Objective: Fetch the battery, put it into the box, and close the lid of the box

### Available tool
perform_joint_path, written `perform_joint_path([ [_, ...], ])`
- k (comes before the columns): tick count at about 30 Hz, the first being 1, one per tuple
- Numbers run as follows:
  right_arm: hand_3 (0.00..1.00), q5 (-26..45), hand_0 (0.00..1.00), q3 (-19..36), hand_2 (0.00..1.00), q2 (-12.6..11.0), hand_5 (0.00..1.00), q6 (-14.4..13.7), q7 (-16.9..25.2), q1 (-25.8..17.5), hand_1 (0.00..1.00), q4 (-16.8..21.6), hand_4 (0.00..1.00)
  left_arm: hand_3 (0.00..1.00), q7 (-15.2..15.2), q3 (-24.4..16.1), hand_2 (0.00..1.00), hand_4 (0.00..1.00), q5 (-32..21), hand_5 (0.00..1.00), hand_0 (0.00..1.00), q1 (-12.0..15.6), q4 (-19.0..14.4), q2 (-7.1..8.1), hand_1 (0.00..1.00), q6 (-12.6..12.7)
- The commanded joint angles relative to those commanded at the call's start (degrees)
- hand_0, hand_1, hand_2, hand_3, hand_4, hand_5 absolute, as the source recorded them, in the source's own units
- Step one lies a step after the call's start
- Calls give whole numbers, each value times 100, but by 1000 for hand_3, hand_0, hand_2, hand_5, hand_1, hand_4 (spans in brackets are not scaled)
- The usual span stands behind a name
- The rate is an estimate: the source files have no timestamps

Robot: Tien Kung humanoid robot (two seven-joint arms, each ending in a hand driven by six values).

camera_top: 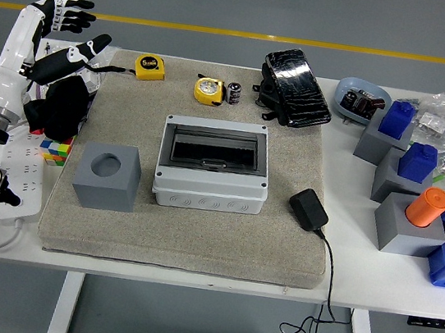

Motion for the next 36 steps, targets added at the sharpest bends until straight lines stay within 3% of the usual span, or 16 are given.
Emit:
perform_joint_path([
  [30,550,-25,658,69,603,33,458,-7,5,-18,618,12,952,687,-5,-23,640,998,-1,572,574,-5,-9,-25,622,-6],
  [36,548,88,657,-237,602,41,458,27,-9,80,618,39,951,686,-5,-62,640,998,14,568,575,-105,-3,-2,621,-9],
])
